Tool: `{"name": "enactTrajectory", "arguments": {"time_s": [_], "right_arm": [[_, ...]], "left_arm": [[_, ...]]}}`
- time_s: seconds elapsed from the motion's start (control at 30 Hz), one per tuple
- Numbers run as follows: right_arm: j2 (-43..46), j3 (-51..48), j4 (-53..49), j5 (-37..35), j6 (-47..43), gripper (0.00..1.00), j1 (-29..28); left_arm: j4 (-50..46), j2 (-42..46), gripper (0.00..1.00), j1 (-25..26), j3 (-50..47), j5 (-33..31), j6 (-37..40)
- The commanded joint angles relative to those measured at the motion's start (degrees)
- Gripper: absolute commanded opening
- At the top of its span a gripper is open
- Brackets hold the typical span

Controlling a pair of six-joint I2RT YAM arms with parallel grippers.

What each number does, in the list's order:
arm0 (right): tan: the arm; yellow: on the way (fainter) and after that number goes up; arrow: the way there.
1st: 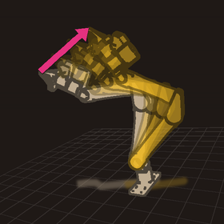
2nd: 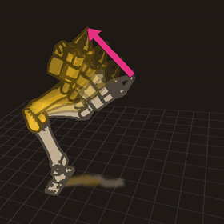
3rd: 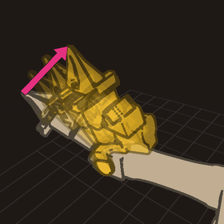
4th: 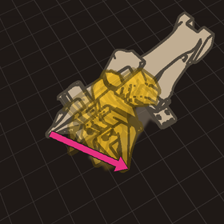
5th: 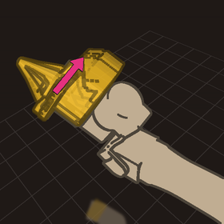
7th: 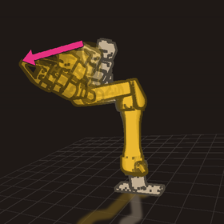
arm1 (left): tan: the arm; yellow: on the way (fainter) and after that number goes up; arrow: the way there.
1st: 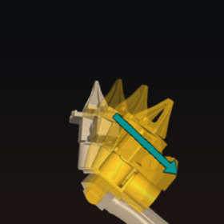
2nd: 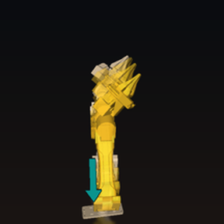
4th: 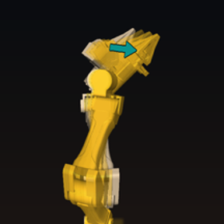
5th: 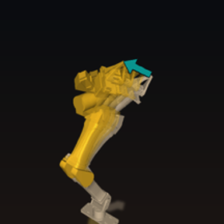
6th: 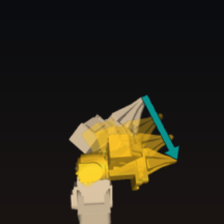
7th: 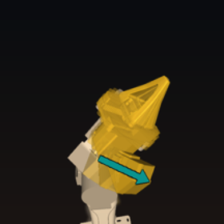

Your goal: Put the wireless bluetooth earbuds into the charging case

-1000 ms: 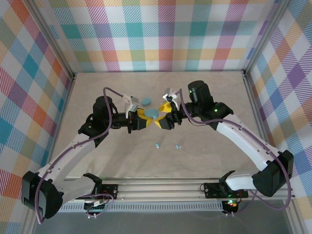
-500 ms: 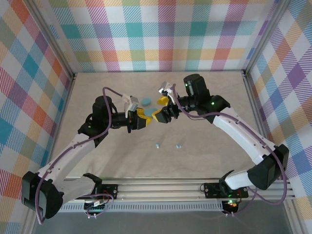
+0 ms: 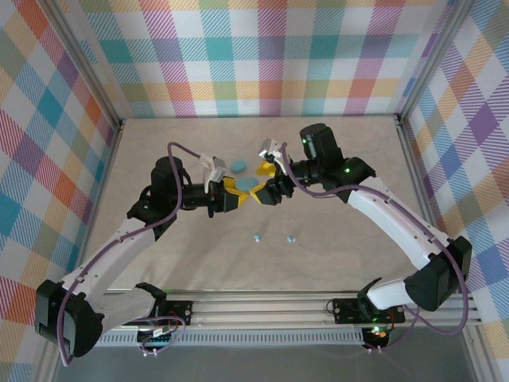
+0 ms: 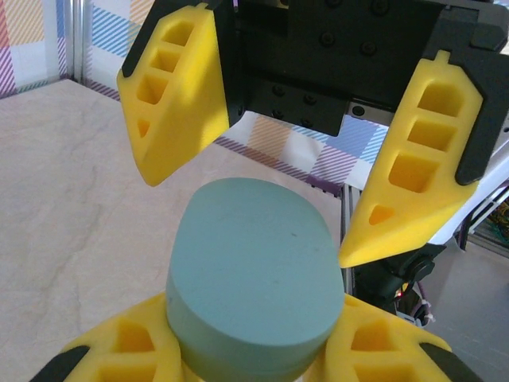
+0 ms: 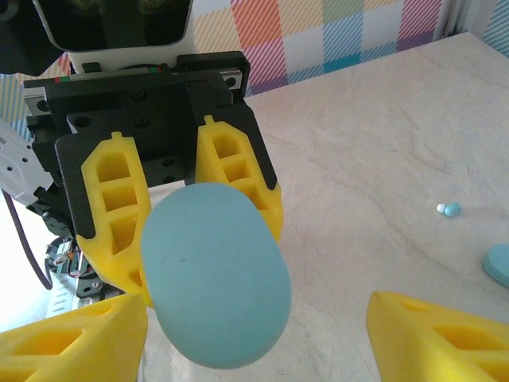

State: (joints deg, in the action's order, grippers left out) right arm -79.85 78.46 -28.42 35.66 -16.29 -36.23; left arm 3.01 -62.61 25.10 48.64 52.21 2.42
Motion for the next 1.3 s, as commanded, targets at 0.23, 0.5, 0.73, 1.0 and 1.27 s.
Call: {"name": "enactTrajectory", "arguments": {"time_s": [0.23, 0.5, 0.73, 1.0, 1.27], "right_arm": [[-1.7, 3.3, -1.6, -3.1, -1.1, 0.70, 0.1], [-0.9, 6.6, 0.7, -17.9, 5.1, 0.63, 0.1], [-2.6, 10.4, 0.0, -24.2, 6.3, 0.62, 0.1], [-3.6, 10.4, -0.4, -23.2, 7.5, 0.63, 0.1], [1.0, 6.9, -1.1, -18.7, 9.8, 0.65, 0.1]], "left_arm": [[-0.4, 1.5, 0.00, 0.7, 2.1, 1.8, 0.5], [-0.9, 1.4, 0.00, 1.0, 1.9, 1.8, 0.9], [-0.6, 1.1, 0.00, 1.3, 1.8, 1.4, 1.1], [0.0, 0.1, 0.00, 1.4, 1.7, 1.2, 0.7], [-1.4, -0.8, 0.00, 1.3, 1.7, -0.7, 0.3]]}}
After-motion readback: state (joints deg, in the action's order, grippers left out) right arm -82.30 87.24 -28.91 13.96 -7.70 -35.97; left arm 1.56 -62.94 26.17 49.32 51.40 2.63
